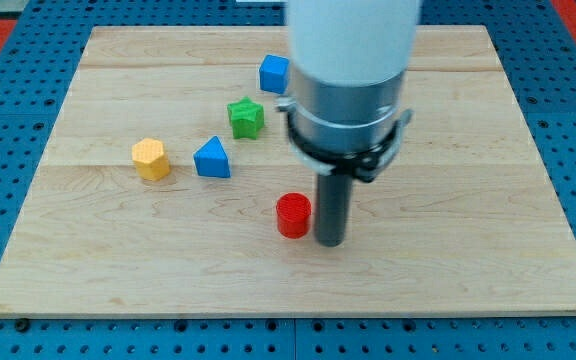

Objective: Push the red circle to the top left of the yellow hexagon

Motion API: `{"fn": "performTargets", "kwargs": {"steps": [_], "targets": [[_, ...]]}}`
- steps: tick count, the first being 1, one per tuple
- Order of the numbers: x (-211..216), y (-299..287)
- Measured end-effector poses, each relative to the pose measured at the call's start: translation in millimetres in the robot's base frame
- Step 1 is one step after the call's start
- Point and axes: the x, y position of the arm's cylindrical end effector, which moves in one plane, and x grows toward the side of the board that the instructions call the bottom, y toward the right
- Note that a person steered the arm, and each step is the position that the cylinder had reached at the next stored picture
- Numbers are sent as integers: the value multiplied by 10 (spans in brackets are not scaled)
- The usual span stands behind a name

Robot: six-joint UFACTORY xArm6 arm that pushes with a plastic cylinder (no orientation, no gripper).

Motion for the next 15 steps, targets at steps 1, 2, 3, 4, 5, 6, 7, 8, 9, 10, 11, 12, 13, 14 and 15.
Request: {"fn": "performTargets", "kwargs": {"steps": [1, 2, 3, 4, 5, 6, 7, 8, 9, 10, 11, 12, 13, 14, 15], "targets": [[-122, -67], [-99, -641], [-107, -912], [-300, -850], [-372, -1023], [-268, -1684], [-129, -1931], [149, -1912], [279, -2125], [47, -2395], [-154, -2832], [-343, -3056], [-454, -3134], [-566, -3155], [-850, -3103]]}}
